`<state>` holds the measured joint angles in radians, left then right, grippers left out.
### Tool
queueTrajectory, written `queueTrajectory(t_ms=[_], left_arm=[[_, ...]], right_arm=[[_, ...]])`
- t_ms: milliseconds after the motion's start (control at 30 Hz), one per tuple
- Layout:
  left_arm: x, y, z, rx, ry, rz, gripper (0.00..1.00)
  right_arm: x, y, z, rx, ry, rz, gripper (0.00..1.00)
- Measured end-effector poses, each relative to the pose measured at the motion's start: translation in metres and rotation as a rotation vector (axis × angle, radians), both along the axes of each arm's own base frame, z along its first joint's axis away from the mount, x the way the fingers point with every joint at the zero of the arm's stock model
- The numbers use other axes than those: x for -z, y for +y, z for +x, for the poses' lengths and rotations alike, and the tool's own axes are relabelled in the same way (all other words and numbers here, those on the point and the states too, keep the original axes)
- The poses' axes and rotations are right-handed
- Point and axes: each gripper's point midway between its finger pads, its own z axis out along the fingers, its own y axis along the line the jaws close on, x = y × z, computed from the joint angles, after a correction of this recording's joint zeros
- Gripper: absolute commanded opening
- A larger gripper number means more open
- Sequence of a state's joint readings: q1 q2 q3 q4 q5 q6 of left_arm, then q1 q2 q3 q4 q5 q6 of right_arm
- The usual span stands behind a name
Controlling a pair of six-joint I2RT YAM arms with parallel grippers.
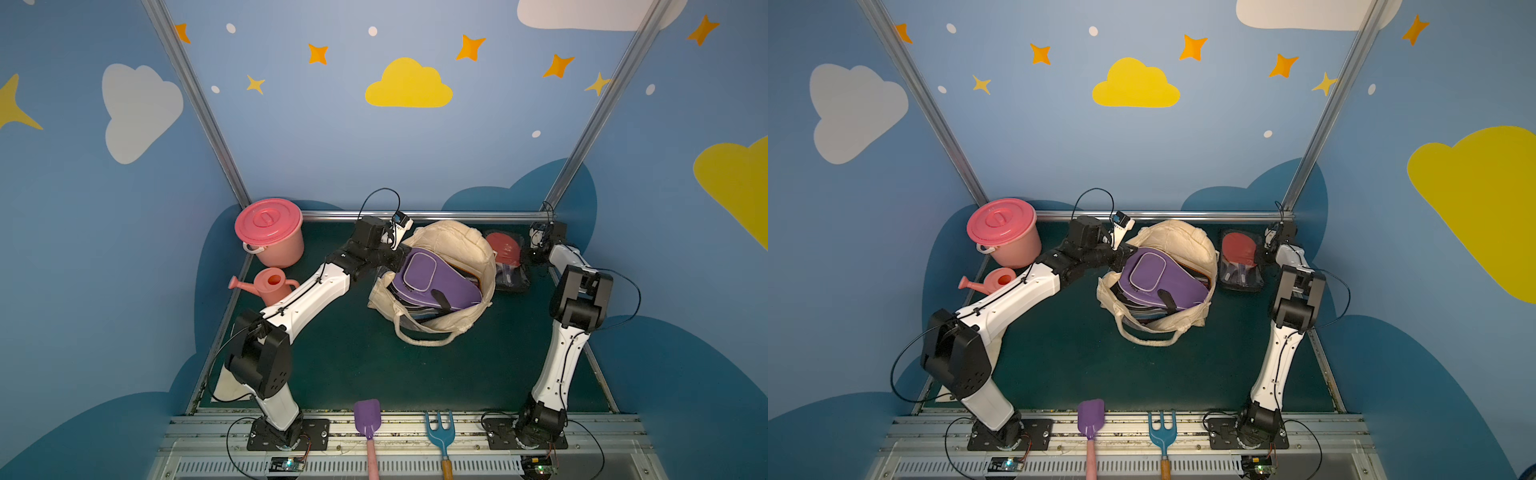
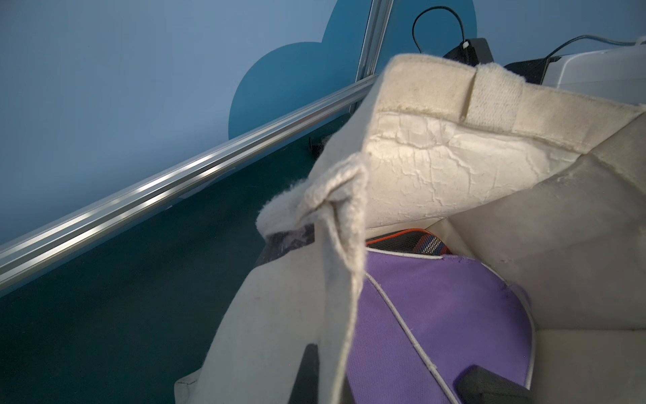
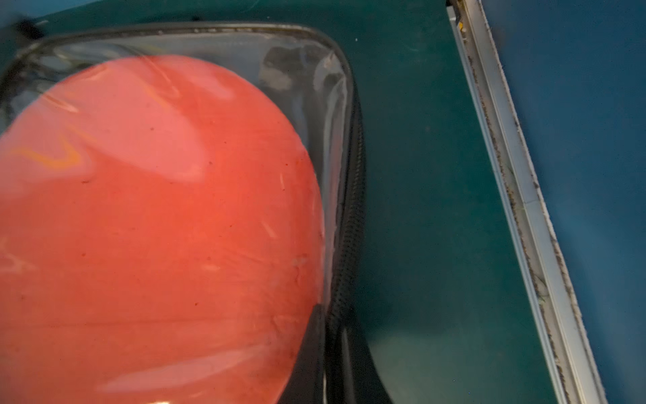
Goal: Remove the ping pong set from the canvas bag
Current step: Place the ping pong set at the corner of the board.
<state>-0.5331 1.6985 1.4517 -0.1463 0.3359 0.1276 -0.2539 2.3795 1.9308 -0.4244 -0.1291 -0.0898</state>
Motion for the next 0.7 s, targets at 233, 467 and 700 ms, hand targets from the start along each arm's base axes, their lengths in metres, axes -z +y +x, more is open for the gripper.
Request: queueTrajectory(t_ms=[233, 467, 700], left_arm=[[0.0008, -0.0017, -0.0010, 0.003, 0.002, 0.002, 0.05], [0.0014, -0.0020, -0.0015, 0.003, 0.003, 0.005, 0.05], [0.0016, -0.0025, -0.0021, 0.006, 0.001, 0.010, 0.05]], right_arm=[[-0.0048, -0.0019, 0.0035, -0.002, 0.009, -0.032, 0.00], [-0.0021, -0.0048, 0.0048, 0.000, 0.026, -0.056, 0.47], [-0.0059, -0.0039, 0.0036, -0.007, 0.026, -0.071, 0.80]])
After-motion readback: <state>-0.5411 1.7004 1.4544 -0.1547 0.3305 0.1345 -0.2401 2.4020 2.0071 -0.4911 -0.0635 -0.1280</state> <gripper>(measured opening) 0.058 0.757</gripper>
